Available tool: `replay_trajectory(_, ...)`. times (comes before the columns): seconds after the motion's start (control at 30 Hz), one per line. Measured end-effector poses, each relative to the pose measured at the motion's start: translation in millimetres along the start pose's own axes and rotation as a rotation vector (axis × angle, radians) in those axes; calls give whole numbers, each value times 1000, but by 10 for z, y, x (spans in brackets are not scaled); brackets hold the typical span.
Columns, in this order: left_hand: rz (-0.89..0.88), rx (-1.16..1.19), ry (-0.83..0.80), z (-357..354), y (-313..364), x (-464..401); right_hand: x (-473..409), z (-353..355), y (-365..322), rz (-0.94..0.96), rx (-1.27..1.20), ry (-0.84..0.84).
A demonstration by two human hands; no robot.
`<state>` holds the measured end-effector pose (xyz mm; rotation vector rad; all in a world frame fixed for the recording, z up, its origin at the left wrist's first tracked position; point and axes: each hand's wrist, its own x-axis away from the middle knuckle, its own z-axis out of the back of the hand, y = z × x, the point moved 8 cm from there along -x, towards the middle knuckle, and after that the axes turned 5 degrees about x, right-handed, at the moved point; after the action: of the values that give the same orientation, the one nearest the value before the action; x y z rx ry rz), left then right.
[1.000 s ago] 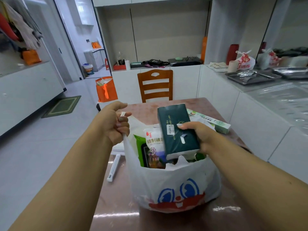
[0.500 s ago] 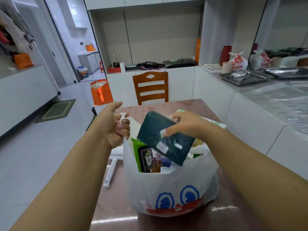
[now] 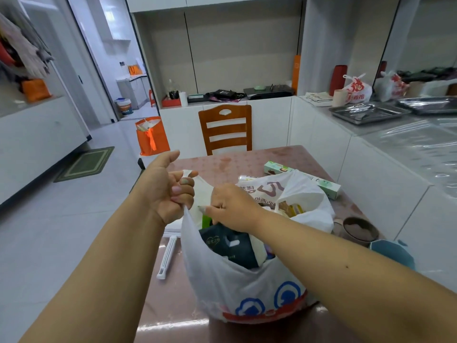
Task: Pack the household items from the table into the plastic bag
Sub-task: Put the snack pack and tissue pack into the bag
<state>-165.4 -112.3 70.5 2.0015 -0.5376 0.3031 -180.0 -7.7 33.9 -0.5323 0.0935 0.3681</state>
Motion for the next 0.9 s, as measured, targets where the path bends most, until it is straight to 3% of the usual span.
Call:
replay_trajectory(0.13, -4, -33, 2, -58, -24, 11, 177, -203, 63, -54, 17, -172)
replay_trajectory(0.3, 3, -8, 27, 27, 22, 30, 291, 511, 375, -143, 276, 18)
replay_trajectory(0.4, -7, 17, 42, 62, 22, 15, 529, 527, 886, -420, 500, -261)
replay_trajectory(0.5, -30, 10, 38, 53, 34, 3, 820, 365, 1200, -703, 160, -417)
replay_trajectory(0.63, -55, -33, 35, 37, 85, 11, 874, 1065, 1091, -630, -777, 22)
replay_trajectory(0.67, -61, -44, 34, 31, 92, 16, 916, 1286, 1020, -589, -905, 84)
replay_trajectory(0.7, -70, -60, 35, 31, 97, 18, 975, 1446, 955, -572, -901, 106)
replay_trajectory(0.8, -97, -172, 56, 46, 119, 6, 1075, 1504, 995, -681, -571, 100)
replay_trajectory(0.9, -131, -442, 191, 136, 232, -82, 951, 1592, 1000, -715, -281, 126)
